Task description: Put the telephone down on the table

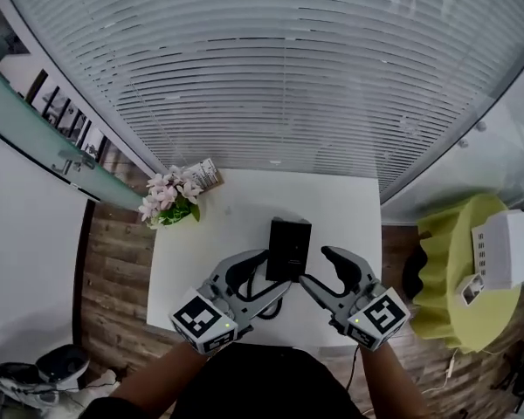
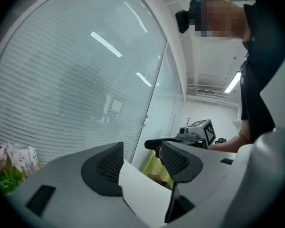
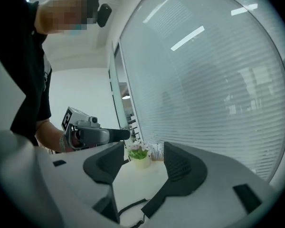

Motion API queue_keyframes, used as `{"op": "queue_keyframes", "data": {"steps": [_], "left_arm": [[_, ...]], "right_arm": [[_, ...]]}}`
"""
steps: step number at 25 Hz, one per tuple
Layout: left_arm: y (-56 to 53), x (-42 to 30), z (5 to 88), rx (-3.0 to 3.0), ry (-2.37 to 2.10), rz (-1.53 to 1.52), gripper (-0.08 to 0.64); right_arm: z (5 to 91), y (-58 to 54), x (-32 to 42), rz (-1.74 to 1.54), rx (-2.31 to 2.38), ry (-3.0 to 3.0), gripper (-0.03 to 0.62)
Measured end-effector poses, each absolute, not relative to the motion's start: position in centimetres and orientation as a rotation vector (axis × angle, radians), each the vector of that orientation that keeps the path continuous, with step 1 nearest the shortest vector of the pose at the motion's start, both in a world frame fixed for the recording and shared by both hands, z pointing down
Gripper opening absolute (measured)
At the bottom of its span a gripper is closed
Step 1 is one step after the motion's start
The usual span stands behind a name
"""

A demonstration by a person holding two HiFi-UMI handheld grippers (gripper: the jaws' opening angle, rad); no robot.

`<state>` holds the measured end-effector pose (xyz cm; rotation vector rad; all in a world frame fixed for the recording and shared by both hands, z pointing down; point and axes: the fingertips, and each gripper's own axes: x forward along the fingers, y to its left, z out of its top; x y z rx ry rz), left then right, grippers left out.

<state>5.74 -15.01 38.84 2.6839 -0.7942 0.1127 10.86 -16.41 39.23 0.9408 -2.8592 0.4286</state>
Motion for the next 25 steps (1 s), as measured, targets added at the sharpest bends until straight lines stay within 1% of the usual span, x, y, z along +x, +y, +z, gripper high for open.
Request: {"op": "queue_keyframes", "data": {"steps": [5, 6, 7, 8, 9, 12, 13, 15, 25], "left_arm": [[-11.8, 6.3, 34.3, 2.824, -0.833, 0.122, 0.227], [-11.4, 6.2, 33.9, 2.831, -0.834, 0.122, 0.213], [-11.0, 6.1, 33.6, 2.832, -0.838, 0.121, 0.193], [-10.8, 6.1, 33.4, 2.832, -0.845, 0.118, 0.162], [-10.6, 6.0, 33.2, 2.832, -0.852, 0.112, 0.135], [-10.0, 5.8, 32.8, 2.837, -0.887, 0.102, 0.056], [-9.8, 5.8, 32.8, 2.835, -0.904, 0.103, 0.033], [-9.4, 5.9, 32.9, 2.829, -0.924, 0.097, 0.011], [-7.8, 6.5, 33.6, 2.832, -0.899, 0.083, 0.009]], "right_arm": [[34.4, -13.0, 10.4, 0.303, 0.914, -2.942, 0.253], [33.7, -12.5, 10.4, 0.274, 0.926, -2.952, 0.232], [33.1, -12.0, 10.5, 0.24, 0.94, -2.958, 0.193], [32.6, -11.6, 10.5, 0.207, 0.952, -2.963, 0.136], [32.2, -11.3, 10.5, 0.182, 0.958, -2.965, 0.093], [31.8, -10.3, 9.9, 0.125, 0.962, -2.959, 0.057], [31.8, -10.0, 9.7, 0.109, 0.962, -2.952, 0.049], [31.8, -9.5, 9.2, 0.09, 0.958, -2.945, 0.038], [32.4, -7.3, 7.5, 0.105, 0.942, -2.93, 0.026]]}}
